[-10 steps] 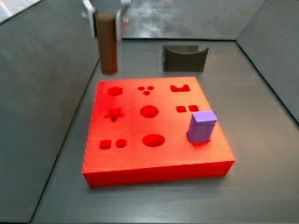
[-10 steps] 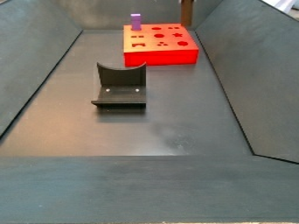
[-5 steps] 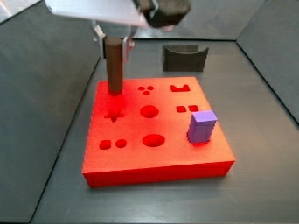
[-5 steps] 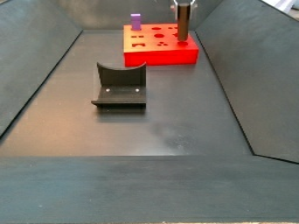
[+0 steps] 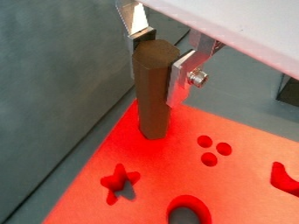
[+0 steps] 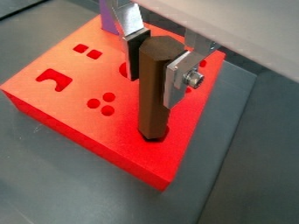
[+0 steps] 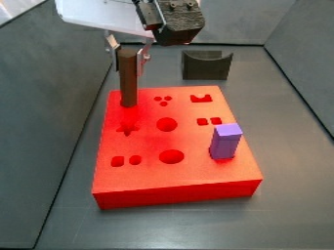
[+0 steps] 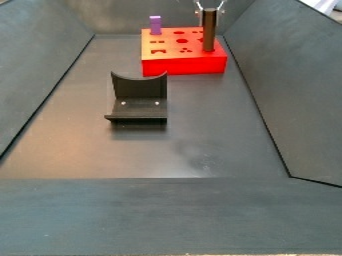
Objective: Pick up the hexagon object. Move up. Place the hexagon object on the fixture. Regrasp the hexagon object. Move to above the board. Insert the hexagon object.
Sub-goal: Insert the hexagon object.
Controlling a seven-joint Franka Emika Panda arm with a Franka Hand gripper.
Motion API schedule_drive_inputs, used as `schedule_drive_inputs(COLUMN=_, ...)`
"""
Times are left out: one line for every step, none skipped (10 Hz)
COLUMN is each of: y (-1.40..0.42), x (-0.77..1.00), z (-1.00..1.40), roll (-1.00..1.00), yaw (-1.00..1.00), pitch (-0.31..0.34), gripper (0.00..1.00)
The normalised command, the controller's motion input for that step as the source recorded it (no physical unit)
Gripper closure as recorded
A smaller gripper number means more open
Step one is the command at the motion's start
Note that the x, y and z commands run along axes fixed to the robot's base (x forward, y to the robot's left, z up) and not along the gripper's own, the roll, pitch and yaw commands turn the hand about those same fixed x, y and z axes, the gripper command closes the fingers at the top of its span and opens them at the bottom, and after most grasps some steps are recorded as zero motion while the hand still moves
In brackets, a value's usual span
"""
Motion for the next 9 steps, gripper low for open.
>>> schedule_drive_inputs(y=0.25, x=0.01, z=-0.87, roll=-0.08, yaw=-0.5, pitch=-0.02, gripper=1.0)
schedule_drive_inputs(y=0.05, x=0.14, z=-0.79, roll=-0.11, yaw=-0.55, pitch=-0.056, gripper=1.0)
schedule_drive_inputs(y=0.0, x=0.23, z=-0.84, roll=-0.07, yaw=-0.68, pitch=-0.071, gripper=1.0)
schedule_drive_inputs(y=0.13, x=0.35, z=-0.95, roll=-0.04, yaw=-0.79, pitch=0.0, gripper=1.0)
schedule_drive_inputs(y=0.12, x=0.37, z=-0.93, roll=-0.05, yaw=-0.79, pitch=0.0, gripper=1.0)
schedule_drive_inputs(y=0.17, x=0.28, z=-0.91, roll=-0.05, yaw=-0.57, pitch=0.0, gripper=1.0)
schedule_drive_inputs(y=0.0, x=-0.39, z=-1.0, roll=0.03, yaw=0.0, pitch=0.0, gripper=1.0)
schedule_drive_inputs(y=-0.19, x=-0.61, z=-1.0, roll=0.02, yaw=0.07, pitch=0.0, gripper=1.0)
schedule_drive_inputs(y=-0.17, x=-0.79, z=-0.95, roll=0.0, yaw=0.31, pitch=0.0, gripper=1.0)
